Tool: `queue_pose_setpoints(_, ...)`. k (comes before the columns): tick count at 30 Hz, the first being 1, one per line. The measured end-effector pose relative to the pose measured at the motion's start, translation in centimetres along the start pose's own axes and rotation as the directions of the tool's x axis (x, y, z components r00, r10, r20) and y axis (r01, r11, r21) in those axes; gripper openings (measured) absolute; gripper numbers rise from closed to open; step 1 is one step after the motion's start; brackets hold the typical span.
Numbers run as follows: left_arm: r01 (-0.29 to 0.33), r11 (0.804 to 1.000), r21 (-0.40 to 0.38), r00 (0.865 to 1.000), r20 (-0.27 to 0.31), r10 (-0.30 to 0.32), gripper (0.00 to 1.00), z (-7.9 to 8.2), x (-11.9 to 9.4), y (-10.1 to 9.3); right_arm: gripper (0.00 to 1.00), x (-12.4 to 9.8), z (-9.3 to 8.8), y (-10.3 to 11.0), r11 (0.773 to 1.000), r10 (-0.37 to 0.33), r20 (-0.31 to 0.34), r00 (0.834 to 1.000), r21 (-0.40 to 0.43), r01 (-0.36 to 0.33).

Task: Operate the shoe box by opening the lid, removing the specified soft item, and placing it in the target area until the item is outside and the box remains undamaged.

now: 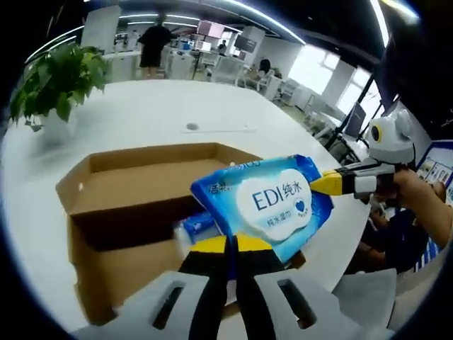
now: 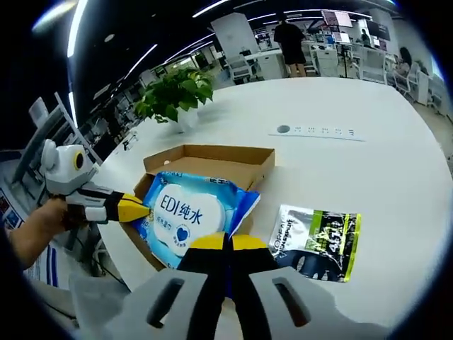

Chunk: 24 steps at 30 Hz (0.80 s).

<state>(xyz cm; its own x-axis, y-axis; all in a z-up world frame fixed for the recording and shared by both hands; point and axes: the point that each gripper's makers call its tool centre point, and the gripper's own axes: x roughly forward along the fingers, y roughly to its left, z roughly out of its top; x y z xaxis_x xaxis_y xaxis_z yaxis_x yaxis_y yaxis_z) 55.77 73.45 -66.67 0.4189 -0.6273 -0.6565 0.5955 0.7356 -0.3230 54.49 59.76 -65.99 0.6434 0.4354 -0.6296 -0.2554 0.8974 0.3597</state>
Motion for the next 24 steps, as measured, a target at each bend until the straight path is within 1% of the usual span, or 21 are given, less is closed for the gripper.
queue_pose_setpoints(8,0.026,0.999,0.026,1.000,-0.008,-0.025,0.00,0.7,1.4,-2.3,0.00,-1.8,-0.2,-2.4,1.000,-0.026,-0.001,1.000,0.014,0.026)
queue_pose_setpoints(14,0.047,0.998,0.046,0.999,-0.019,-0.046,0.00,1.0,2.7,-4.1,0.00,-2.6,-0.4,-4.2,0.999,-0.040,-0.005,0.999,0.037,0.041)
queue_pose_setpoints(24,0.070,0.996,0.061,0.997,-0.035,-0.068,0.00,1.3,4.6,-6.4,0.00,-4.2,-0.9,-6.9,0.996,-0.077,-0.015,0.997,0.053,0.077)
